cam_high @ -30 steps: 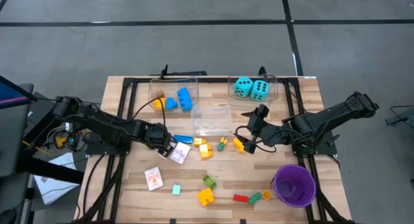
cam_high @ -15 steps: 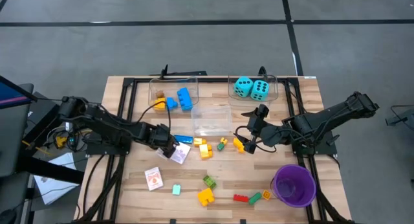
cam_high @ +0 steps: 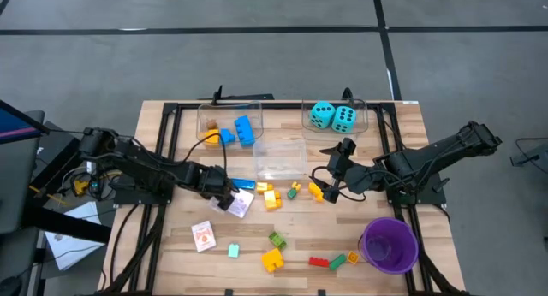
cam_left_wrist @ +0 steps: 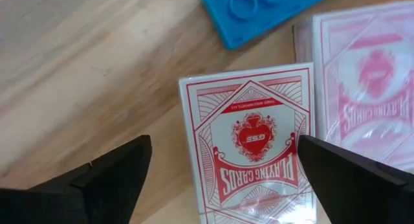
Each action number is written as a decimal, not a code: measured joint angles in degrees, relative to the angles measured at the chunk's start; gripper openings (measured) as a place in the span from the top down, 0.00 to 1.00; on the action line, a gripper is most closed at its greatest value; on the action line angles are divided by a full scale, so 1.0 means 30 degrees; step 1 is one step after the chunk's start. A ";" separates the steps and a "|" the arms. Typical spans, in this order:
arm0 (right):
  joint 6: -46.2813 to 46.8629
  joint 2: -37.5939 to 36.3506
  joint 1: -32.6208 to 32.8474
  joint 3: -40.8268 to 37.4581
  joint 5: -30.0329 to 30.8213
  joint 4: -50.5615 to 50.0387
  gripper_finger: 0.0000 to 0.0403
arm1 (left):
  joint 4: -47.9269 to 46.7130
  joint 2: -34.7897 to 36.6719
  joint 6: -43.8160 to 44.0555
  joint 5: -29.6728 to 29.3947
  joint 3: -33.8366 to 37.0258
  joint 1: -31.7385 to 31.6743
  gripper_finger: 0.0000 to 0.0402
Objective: Pick & Place Toys
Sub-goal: Put the red deck of cards into the bottom transparent bin
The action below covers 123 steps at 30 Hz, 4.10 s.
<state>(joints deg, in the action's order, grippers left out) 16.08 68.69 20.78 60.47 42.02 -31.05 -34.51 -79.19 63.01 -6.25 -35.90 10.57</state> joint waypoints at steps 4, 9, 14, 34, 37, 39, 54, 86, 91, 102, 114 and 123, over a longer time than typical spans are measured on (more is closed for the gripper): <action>0.0000 0.0000 0.0000 0.0000 0.0000 -0.0007 0.02 | -0.2340 0.0046 -0.0017 0.0252 -0.0066 0.0001 0.06; 0.0000 0.0000 0.0000 0.0000 0.0000 -0.0007 0.02 | -0.3393 0.0168 -0.0175 0.0237 -0.0044 -0.0006 0.07; 0.0000 0.0000 0.0000 -0.0007 -0.0007 -0.0015 0.02 | -0.3650 0.1085 -0.0548 0.0089 0.0063 -0.0006 0.07; 0.0000 0.0000 0.0000 -0.0006 -0.0007 -0.0066 0.02 | -0.2872 0.1010 -0.0379 0.0157 0.0073 0.0120 0.07; 0.0000 0.0000 0.0004 0.0000 -0.0007 -0.0069 0.02 | -0.2803 0.0677 -0.0366 0.0421 0.0073 0.0125 0.06; 0.0002 0.0000 0.0000 -0.0006 -0.0007 -0.0066 0.02 | -0.2600 0.0558 -0.0361 0.0450 0.0073 0.0117 0.06; 0.0007 0.0000 0.0003 -0.0003 -0.0007 -0.0079 0.02 | -0.2073 -0.0494 -0.0259 0.0522 0.0036 0.0907 0.07; -0.0254 0.0007 0.0007 0.0000 -0.0007 0.0011 0.02 | -0.1318 0.2844 -0.2960 -0.0197 0.0100 0.0989 0.25; -0.1075 0.0007 0.0007 -0.0001 -0.0015 0.0068 0.02 | 0.0468 0.5964 -0.5431 0.1129 0.0095 0.1109 0.25; -0.7457 0.2606 0.0169 -0.0004 -0.3404 0.2744 0.02 | 0.7229 0.7786 -1.0543 0.3103 0.0053 0.1379 0.25; -1.1530 0.4371 0.0192 0.1023 -0.7556 0.8315 0.02 | 1.4059 0.3503 -1.4269 0.4405 0.0044 0.0922 0.25; -1.2266 0.4956 0.0310 0.0989 -0.8766 0.9203 0.02 | 1.9994 0.0664 -1.5435 0.6250 -0.0186 -0.0567 0.25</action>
<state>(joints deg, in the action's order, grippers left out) -20.72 83.55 21.71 63.44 15.72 -3.44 25.48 -77.20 16.71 12.50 -36.46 8.86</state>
